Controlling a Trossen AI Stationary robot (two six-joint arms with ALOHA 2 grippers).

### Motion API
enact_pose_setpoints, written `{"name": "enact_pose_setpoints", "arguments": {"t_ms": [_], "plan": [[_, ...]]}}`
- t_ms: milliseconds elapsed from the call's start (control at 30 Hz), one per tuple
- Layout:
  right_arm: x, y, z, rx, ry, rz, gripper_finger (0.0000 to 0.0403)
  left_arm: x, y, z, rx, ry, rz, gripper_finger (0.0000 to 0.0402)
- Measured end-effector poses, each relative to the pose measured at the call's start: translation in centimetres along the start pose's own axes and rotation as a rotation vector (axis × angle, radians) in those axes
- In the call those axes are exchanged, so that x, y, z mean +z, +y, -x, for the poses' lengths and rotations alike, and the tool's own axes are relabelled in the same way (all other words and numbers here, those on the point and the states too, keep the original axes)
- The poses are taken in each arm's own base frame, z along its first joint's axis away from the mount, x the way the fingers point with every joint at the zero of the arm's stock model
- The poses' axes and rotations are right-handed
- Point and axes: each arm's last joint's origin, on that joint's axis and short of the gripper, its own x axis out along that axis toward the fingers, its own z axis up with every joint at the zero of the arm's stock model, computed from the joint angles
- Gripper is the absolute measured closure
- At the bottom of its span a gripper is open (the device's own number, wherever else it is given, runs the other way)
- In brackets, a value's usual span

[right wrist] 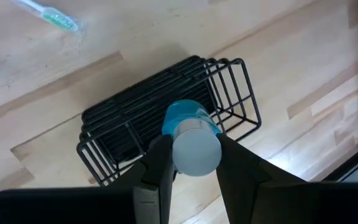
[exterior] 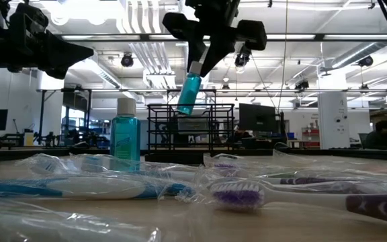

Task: Pick & Place toothbrushing station
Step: Put the right blue mouthwash into the black mesh organizer

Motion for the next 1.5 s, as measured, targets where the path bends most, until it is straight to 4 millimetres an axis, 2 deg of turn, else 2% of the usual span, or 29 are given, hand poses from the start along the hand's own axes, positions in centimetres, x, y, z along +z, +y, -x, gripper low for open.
{"name": "enact_pose_setpoints", "arguments": {"t_ms": [200,633,1200,1500], "plan": [[0.1,0.0,0.0,0.015,-0.038,0.017,0.0313,0.0,0.0,0.0,0.000,0.000,0.000,0.0390],[-1.0,-0.6,-2.0,0.051,-0.032,0.046,0.0313,0.0,0.0,0.0,0.002,0.005,0.000,0.0390],[-1.2,-1.7,-6.1,0.173,-0.025,0.075,0.0313,-0.2,0.0,0.0,0.002,0.021,0.000,0.0390],[-1.4,-2.0,-6.4,0.202,-0.063,0.048,0.0313,-0.2,0.0,-0.1,0.001,0.025,0.000,0.0390]]}}
